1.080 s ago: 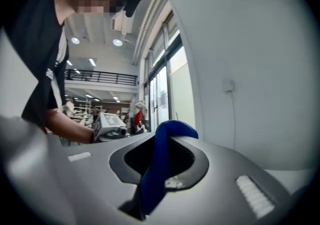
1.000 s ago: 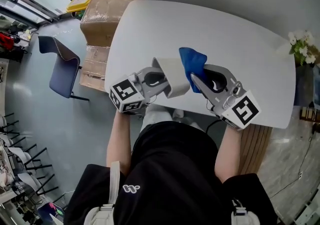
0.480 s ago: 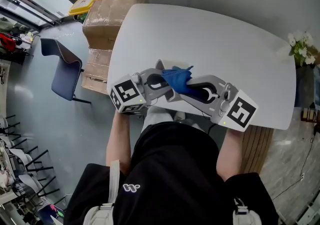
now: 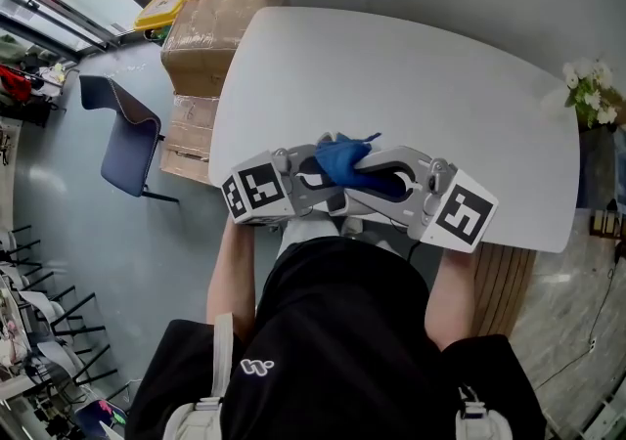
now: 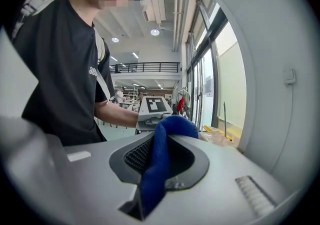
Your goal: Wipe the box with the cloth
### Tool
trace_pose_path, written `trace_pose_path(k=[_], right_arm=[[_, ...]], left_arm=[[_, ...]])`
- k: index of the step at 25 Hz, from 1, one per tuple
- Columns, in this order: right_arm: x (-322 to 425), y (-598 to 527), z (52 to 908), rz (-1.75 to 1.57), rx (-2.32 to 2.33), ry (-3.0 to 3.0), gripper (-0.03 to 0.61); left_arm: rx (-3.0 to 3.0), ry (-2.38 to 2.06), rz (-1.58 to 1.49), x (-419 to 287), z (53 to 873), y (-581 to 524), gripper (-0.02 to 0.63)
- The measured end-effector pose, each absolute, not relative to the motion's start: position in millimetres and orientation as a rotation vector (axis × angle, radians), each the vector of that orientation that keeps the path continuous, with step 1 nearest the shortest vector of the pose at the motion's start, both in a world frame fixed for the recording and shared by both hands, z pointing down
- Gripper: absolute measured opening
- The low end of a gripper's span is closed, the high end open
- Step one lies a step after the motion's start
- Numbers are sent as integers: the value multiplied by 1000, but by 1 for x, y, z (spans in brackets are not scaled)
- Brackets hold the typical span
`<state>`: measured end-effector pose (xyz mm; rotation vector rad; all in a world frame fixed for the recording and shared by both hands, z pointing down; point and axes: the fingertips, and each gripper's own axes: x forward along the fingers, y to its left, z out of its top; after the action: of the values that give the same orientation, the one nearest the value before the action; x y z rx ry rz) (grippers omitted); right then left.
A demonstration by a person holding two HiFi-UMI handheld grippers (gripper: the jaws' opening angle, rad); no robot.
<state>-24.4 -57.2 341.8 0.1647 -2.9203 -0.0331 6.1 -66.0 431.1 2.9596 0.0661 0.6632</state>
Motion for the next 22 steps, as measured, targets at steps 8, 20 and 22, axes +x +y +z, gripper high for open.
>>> trace_pose_path(k=[8,20,22], right_arm=[[-20,-65,341,4,205,-2937,57],[-9,-77,327,179,122,-3073,58],[-6,-81,325,203,114,-3102,57]], left_arm=[[2959,226,659,14,428,-42,55],[2954,414,487,12,398,-14,61],[2961,441,464,12,393,-13,61]])
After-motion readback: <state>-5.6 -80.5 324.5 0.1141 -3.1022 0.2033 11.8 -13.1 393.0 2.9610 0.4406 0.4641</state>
